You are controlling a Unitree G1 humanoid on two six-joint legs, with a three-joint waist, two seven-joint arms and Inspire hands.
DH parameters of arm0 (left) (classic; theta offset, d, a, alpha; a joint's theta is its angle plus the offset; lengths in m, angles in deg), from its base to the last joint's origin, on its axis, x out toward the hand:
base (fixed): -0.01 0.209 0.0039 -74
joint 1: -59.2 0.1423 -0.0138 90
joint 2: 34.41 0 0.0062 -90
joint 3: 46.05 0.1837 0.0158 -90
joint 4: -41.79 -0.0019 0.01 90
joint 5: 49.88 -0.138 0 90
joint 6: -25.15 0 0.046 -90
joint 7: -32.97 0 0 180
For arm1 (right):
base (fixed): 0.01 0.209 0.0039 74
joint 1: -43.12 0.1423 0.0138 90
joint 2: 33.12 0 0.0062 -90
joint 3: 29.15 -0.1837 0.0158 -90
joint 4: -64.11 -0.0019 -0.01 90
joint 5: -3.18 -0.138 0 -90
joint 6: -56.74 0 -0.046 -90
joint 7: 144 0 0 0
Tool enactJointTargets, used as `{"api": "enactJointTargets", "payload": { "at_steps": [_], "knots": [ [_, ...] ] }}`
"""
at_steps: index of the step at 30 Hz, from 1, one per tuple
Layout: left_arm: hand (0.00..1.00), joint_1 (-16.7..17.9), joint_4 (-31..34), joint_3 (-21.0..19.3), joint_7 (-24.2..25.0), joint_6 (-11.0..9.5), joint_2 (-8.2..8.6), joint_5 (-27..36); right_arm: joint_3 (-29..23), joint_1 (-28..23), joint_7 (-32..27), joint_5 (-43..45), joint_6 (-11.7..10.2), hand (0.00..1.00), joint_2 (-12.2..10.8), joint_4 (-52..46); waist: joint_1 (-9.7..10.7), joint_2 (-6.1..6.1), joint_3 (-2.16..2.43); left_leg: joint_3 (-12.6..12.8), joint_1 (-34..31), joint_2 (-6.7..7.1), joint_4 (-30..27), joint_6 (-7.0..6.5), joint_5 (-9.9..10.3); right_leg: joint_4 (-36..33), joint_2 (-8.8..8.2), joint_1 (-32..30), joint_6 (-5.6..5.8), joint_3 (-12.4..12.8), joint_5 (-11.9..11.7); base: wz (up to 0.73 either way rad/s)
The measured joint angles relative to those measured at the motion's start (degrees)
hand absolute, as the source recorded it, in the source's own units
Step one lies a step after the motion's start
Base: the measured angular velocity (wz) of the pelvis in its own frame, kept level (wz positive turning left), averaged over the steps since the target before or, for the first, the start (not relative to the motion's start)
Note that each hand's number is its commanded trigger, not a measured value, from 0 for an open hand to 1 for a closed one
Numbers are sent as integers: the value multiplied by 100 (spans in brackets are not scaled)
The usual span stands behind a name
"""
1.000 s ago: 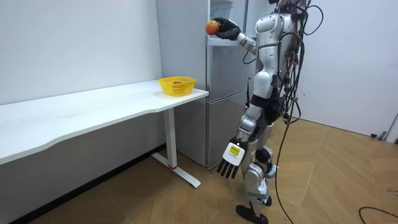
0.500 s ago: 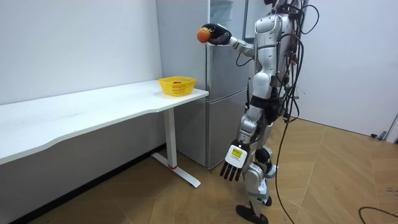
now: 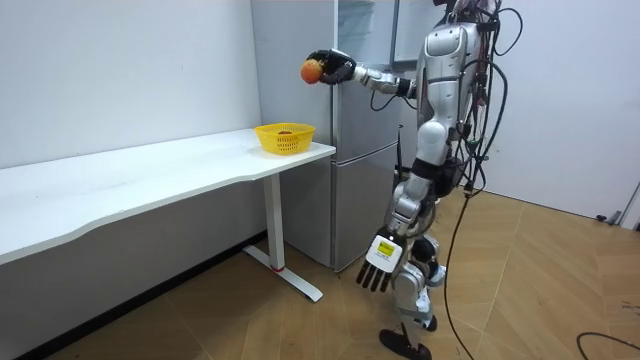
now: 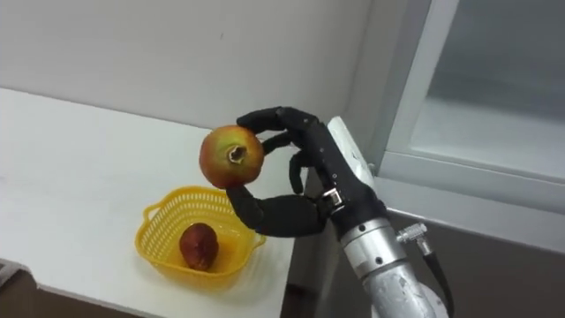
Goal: Retrieve from the upper fridge
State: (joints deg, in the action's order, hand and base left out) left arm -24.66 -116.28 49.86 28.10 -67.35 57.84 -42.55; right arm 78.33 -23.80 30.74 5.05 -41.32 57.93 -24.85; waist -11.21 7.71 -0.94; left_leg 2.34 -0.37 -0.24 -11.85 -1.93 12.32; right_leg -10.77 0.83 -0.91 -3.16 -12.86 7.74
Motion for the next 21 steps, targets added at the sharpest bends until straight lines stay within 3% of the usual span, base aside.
{"api": "enactJointTargets", "payload": {
  "at_steps": [4, 8, 14, 21],
  "knots": [
    [0, -9, 4, -15, 14, 21, -8, -87, 195, 97, 17, 11, 180, 100, -31, 967, -208, 51, -19, -130, -194, 28, -134, -12, 5, 1, -44, -78, -4, -152, -3, 19],
    [0, 40, 3, -13, 2, 210, -21, -90, 175, 301, -70, -84, 292, 100, 0, 1587, -265, 58, -31, -289, -360, 65, -201, -25, 2, 10, -82, -153, -3, -297, -3, 19],
    [0, 24, 38, -2, -4, 351, -38, -125, 223, 341, -347, -166, 322, 100, -6, 1704, -320, 52, -41, -412, -495, 71, -311, -24, 1, 17, -89, -215, -3, -407, -3, 14],
    [0, -36, 134, -9, -106, 346, -42, -252, 403, 391, -478, -192, 322, 100, -19, 1900, -356, 46, -74, -401, -491, 81, -241, -27, -1, 20, -94, -231, -3, -403, -2, -1]
  ]
}}
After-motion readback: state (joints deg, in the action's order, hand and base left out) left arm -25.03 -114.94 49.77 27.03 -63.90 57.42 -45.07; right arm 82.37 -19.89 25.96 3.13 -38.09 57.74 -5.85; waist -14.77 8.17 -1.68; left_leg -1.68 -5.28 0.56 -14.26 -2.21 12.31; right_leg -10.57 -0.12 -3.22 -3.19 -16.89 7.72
